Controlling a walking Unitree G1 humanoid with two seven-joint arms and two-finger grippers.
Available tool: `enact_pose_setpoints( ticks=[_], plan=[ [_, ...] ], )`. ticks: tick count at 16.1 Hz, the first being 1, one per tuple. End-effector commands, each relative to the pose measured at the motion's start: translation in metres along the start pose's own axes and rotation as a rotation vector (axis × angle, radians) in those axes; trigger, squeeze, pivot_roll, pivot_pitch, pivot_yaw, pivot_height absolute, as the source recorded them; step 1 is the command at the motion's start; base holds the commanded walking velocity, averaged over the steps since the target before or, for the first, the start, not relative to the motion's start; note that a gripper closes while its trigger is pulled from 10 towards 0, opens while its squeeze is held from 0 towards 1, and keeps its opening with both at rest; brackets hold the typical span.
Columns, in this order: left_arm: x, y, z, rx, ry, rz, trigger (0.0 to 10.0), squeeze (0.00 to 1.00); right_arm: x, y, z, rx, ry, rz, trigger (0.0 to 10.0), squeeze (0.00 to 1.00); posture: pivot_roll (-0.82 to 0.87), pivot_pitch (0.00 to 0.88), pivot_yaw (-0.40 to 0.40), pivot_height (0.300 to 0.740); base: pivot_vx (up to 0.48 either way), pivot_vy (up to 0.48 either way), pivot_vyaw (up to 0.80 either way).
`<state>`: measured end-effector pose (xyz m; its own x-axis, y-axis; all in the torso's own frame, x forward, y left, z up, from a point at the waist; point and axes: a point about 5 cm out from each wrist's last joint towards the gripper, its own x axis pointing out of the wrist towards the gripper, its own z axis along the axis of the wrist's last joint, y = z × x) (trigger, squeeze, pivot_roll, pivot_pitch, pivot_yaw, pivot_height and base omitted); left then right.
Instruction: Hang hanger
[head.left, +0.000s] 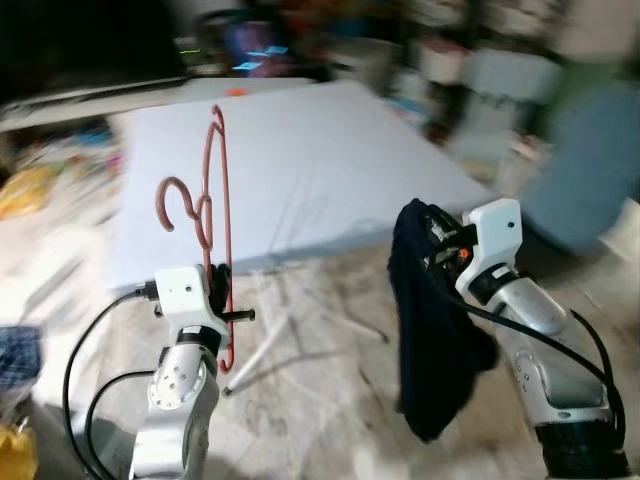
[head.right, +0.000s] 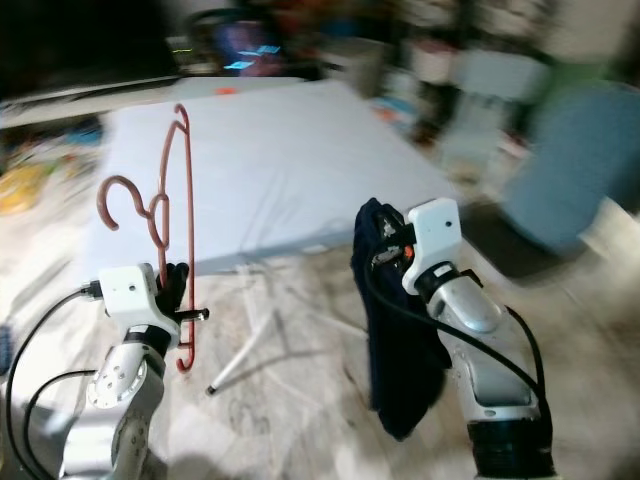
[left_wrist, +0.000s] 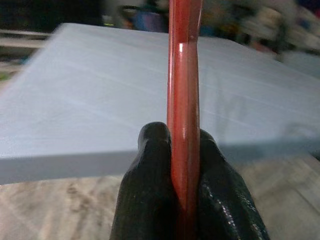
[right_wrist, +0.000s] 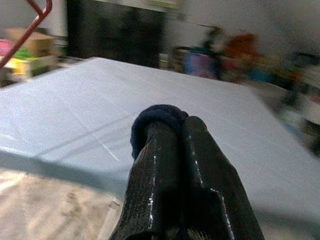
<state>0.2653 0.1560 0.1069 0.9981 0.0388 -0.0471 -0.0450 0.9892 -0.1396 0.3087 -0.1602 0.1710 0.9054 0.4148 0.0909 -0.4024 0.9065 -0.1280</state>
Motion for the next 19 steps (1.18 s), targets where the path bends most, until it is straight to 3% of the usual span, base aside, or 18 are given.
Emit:
enact_pose_setpoints(
  ticks=[1,4,5,13,16,19],
  plan=[
    [0.001,0.007,0.004,0.009,-0.018,0.027,10.0,0.00,0.007,0.010,0.014,-0.027,-0.063,0.053,0.0,0.00,-0.16,0.000,0.026,0.740,0.465,0.000,0.80],
    [0.002,0.006,0.004,0.012,-0.019,0.023,10.0,0.00,0.010,0.010,0.014,-0.017,-0.066,0.049,0.0,0.00,-0.15,0.000,0.029,0.740,0.461,0.000,0.79],
    [0.003,0.006,0.004,0.011,-0.016,0.022,10.0,0.00,0.011,0.010,0.014,-0.010,-0.063,0.039,10.0,0.00,-0.15,0.000,0.030,0.740,0.454,0.000,0.00],
    [0.003,0.003,0.001,0.001,0.006,-0.004,10.0,0.00,0.015,0.000,0.017,0.013,-0.084,-0.081,10.0,0.00,-0.15,0.000,0.034,0.740,0.454,0.000,0.00],
    [0.004,0.001,-0.001,0.006,0.024,-0.008,10.0,0.00,0.041,0.004,0.032,0.012,-0.131,-0.075,10.0,0.00,-0.15,0.000,0.036,0.740,0.135,0.000,0.00],
    [0.004,-0.001,-0.001,0.004,0.025,-0.009,10.0,0.00,0.081,0.022,0.061,0.031,-0.213,0.027,10.0,0.00,-0.14,0.000,0.024,0.740,0.000,0.000,0.00]
  ],
)
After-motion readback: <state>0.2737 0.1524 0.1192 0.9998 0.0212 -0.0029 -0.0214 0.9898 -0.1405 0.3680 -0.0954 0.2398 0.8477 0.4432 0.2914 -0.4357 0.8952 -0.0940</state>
